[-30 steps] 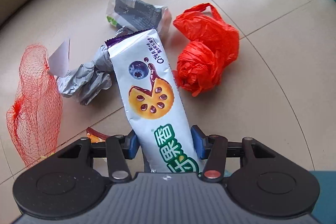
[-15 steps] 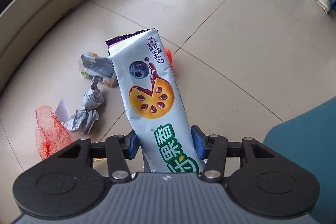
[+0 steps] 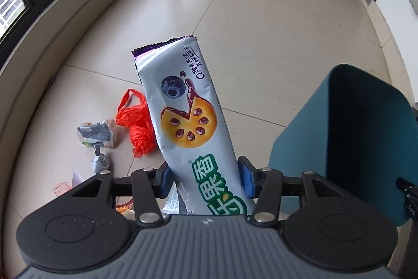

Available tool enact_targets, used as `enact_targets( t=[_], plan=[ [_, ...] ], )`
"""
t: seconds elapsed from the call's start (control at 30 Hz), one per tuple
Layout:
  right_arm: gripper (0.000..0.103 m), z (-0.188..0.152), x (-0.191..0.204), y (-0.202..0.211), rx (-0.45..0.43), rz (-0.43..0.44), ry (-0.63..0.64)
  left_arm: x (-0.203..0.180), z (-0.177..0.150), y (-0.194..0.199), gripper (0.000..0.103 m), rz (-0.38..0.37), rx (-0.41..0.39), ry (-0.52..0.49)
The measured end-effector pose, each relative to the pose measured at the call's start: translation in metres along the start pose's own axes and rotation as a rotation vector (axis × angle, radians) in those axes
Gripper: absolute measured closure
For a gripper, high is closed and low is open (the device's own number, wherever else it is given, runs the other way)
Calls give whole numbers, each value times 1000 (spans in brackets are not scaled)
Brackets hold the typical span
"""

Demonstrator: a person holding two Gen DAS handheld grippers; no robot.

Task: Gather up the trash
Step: 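Carry the snack wrapper over the wastebasket with the left tool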

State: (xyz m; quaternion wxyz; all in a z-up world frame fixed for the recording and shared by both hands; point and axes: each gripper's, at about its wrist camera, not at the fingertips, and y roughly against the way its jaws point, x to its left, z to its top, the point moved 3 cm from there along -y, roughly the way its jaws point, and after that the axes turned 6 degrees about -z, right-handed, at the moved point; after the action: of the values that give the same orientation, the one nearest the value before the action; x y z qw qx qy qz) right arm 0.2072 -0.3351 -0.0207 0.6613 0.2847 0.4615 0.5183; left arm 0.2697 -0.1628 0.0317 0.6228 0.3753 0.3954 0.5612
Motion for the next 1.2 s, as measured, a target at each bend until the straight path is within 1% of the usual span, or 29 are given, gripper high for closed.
enact_targets(
  t=[0.1, 0.37, 0.57, 0.67, 0.87, 1.0, 1.2],
  plan=[
    [93, -1, 0, -1, -1, 3, 7, -25, 5, 13, 53, -28, -10, -47],
    [93, -2, -2, -3, -3, 29, 19, -87, 33, 38, 53, -81, -39, -172],
    [93, -3, -4, -4, -15, 47, 49, -130, 40, 33, 53, -131, -34, -253],
    [92, -6, -4, -5, -21, 54, 74, -146, 35, 21, 53, -156, -9, -284],
    [92, -6, -7, -7, -23, 81, 124, -169, 25, -14, 53, -176, 62, -314],
    [91, -4, -6, -8, -19, 87, 148, -178, 20, -37, 53, -192, 102, -311],
    [90, 3, -2, -12, 14, 99, 224, -184, 18, -71, 53, -200, 154, -305]
  ],
)
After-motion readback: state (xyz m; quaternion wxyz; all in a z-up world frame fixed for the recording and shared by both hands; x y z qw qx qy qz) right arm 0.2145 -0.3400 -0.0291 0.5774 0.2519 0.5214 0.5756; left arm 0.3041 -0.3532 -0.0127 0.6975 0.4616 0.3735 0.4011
